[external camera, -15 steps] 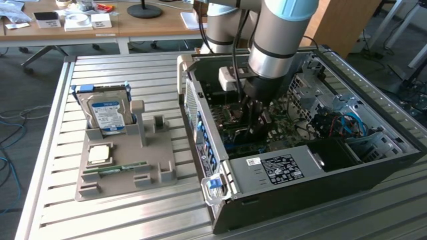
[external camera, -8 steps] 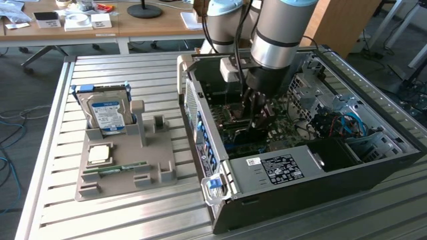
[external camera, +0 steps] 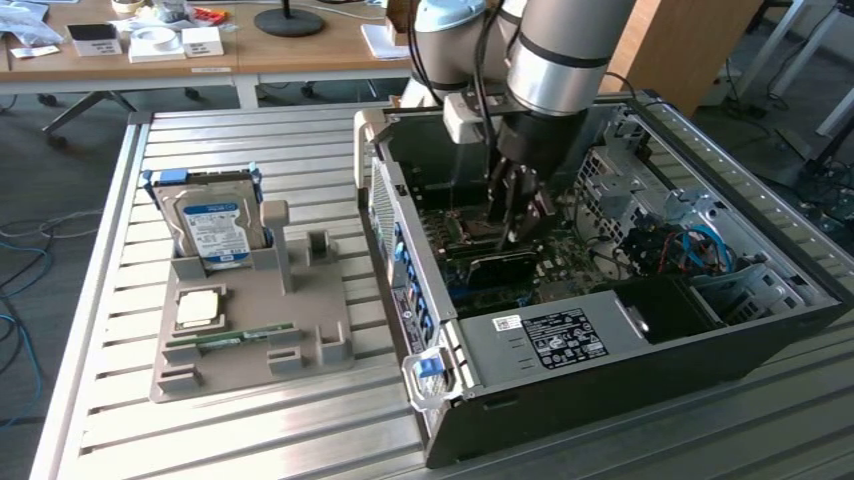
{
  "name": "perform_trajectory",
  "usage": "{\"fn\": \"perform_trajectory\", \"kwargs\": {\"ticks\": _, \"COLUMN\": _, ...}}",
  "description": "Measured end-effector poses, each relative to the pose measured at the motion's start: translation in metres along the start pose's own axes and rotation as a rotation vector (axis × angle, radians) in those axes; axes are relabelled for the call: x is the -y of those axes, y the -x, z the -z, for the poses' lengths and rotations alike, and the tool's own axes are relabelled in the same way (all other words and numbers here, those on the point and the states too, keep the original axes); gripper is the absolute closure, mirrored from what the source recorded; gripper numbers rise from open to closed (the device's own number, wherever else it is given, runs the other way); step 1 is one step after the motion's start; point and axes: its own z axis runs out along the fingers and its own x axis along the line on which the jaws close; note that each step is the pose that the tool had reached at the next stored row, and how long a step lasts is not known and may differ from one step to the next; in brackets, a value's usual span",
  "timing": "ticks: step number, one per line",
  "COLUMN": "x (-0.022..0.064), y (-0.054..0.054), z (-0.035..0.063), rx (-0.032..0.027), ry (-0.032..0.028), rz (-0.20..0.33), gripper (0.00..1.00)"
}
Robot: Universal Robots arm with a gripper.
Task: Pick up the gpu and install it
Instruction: 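Insert the gpu into the slot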
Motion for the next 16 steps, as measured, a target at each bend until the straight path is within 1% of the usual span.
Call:
{"fn": "perform_trajectory", "kwargs": {"ticks": 5, "x": 0.0001, "y": 0.0002, "z": 0.0087, "rx": 0.0, "ry": -0.0001, "rz": 0.0, "gripper": 0.49}}
{"fn": "perform_trajectory", "kwargs": {"ticks": 13, "x": 0.0, "y": 0.0002, "z": 0.0089, "rx": 0.0001, "ry": -0.0001, "rz": 0.0, "gripper": 0.49}}
{"fn": "perform_trajectory", "kwargs": {"ticks": 16, "x": 0.0001, "y": 0.0003, "z": 0.0114, "rx": 0.0, "ry": -0.0001, "rz": 0.0, "gripper": 0.49}}
